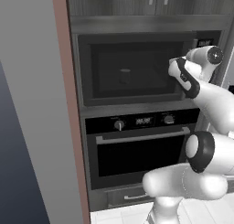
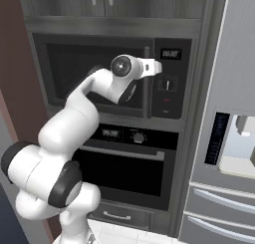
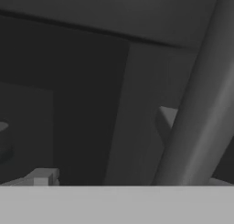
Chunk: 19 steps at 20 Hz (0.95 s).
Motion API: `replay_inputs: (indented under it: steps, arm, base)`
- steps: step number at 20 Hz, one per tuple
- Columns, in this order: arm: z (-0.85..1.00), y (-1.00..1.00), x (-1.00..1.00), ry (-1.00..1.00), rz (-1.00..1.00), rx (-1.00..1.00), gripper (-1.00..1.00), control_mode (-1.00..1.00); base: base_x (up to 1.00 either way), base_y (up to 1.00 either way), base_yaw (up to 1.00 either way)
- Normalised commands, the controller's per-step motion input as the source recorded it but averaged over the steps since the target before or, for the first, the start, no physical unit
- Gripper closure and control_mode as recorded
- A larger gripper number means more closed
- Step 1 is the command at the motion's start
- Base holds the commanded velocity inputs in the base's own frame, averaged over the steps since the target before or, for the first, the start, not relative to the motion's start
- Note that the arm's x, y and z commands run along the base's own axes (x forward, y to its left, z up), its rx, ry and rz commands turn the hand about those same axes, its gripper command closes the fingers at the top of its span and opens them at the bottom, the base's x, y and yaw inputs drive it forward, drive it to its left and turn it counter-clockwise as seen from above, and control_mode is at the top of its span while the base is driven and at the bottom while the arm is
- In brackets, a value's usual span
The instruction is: Pick the mug from the counter and place it inside the microwave. Then close the microwave.
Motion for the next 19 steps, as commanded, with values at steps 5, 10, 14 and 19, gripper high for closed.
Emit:
replay_inputs:
  steps: [5,10,14,19]
  arm:
    - [0.06,-0.03,0.47,0.0,0.02,0.0,-1.0,-1.0]
    - [0.03,-0.03,0.47,0.0,0.01,0.0,-1.0,-1.0]
    - [0.0,0.0,0.2,0.01,0.0,0.0,-1.0,-1.0]
    - [0.0,0.0,0.0,0.0,0.0,0.0,-1.0,-1.0]
  base:
    - [0.0,0.0,0.0]
    - [0.0,0.0,0.0]
    - [0.0,0.0,0.0]
    - [0.0,0.0,0.0]
